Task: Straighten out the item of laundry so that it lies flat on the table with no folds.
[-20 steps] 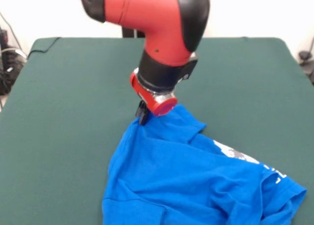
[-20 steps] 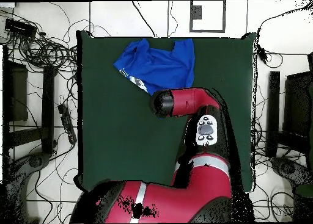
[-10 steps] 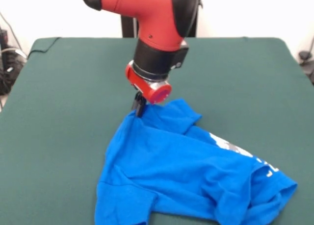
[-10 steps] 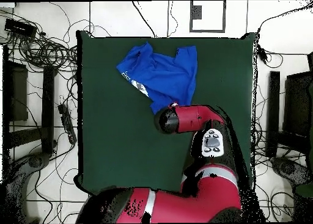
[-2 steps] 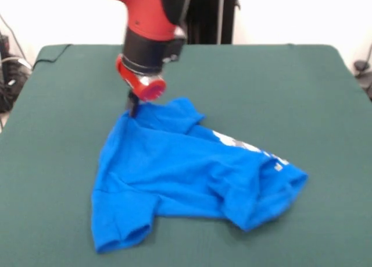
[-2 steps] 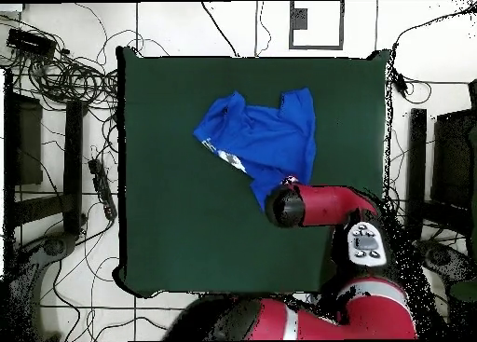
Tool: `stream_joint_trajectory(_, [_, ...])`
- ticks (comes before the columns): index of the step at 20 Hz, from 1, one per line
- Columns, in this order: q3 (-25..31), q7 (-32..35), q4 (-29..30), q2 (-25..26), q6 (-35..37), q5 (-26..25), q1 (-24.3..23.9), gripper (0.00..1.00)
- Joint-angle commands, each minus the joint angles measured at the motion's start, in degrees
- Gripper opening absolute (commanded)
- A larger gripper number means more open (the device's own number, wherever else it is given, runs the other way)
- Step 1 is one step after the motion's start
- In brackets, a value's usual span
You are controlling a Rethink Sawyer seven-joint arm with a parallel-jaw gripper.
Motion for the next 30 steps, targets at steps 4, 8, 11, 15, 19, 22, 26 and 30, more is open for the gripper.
stream_joint_trajectory(4, [5.56, -15.97, 11.74, -4.24, 5.32, -8.40, -10.00, 0.00])
stream_joint_trajectory(8, [7.85, -15.15, 11.68, -3.93, 4.31, -11.58, -12.05, 1.00])
stream_joint_trajectory(11, [9.58, -14.91, 12.21, -3.69, 3.08, -12.19, -13.25, 1.00])
stream_joint_trajectory(15, [9.80, -11.69, 12.11, -2.76, 3.30, -12.66, -12.05, 1.00])
stream_joint_trajectory(19, [8.24, -6.32, 11.78, -1.44, 2.01, -11.81, -9.29, 1.00])
stream_joint_trajectory(22, [6.89, -5.18, 10.78, -2.31, 3.31, -11.66, -6.05, 1.00])
stream_joint_trajectory(26, [4.44, -2.89, 9.18, -4.16, 5.43, -10.92, -0.69, 1.00])
stream_joint_trajectory(30, [2.83, -2.58, 5.34, -4.74, 10.00, -9.73, 4.27, 1.00])
